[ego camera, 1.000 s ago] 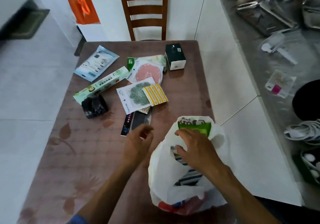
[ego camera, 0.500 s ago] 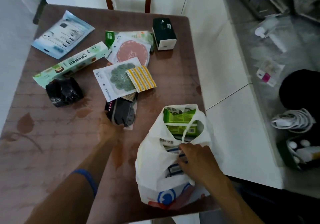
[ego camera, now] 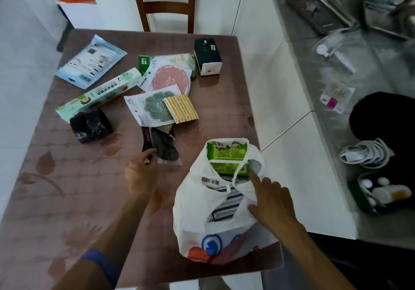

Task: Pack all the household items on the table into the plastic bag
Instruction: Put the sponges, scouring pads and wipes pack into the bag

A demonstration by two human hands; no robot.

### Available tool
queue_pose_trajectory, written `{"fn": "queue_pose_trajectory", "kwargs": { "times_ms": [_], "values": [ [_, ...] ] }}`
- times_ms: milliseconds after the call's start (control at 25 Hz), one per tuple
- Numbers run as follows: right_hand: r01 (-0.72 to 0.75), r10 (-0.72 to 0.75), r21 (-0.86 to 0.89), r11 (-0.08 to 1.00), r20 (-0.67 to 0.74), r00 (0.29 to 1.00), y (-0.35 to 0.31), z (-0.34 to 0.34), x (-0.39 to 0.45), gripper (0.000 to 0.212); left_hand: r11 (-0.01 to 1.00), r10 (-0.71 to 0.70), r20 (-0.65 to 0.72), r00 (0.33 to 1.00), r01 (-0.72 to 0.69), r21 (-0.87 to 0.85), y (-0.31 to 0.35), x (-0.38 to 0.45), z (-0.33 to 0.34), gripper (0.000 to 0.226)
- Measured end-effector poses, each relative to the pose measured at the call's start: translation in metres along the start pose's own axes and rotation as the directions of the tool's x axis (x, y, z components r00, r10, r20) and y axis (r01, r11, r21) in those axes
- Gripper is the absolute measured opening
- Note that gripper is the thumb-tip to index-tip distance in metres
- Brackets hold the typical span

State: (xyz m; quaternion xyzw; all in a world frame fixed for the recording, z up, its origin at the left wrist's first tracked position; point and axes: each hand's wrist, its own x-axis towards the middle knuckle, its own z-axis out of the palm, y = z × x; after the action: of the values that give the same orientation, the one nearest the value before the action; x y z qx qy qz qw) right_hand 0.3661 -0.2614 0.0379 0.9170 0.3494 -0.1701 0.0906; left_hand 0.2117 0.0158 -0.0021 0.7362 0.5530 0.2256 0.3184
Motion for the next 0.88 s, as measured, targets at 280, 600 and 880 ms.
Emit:
{"fn": "queue_pose_trajectory", "kwargs": {
  "times_ms": [280,600,880],
  "values": [
    [-0.039,0.216,0.616,0.787,-0.216,0.952,0.022,-0.006,-0.004,0.024,0.766,0.176,0.252,0.952,0.028,-0.643,0.094,-0.054,-0.057,0.026],
    [0.264,0.375,0.964,0.01,-0.249,0.893,0.026,-0.093,-0.037,0.034,0.962,0.147,0.805,0.575,-0.271,0.018,0.1,-0.077,0.0,0.035],
    [0.022,0.152,0.975,-0.219,0.012,0.988,0.021,-0.119,-0.038,0.014,0.578,0.15,0.765,0.627,-0.683,0.447,0.056,-0.09,0.004,0.097]
  ]
}}
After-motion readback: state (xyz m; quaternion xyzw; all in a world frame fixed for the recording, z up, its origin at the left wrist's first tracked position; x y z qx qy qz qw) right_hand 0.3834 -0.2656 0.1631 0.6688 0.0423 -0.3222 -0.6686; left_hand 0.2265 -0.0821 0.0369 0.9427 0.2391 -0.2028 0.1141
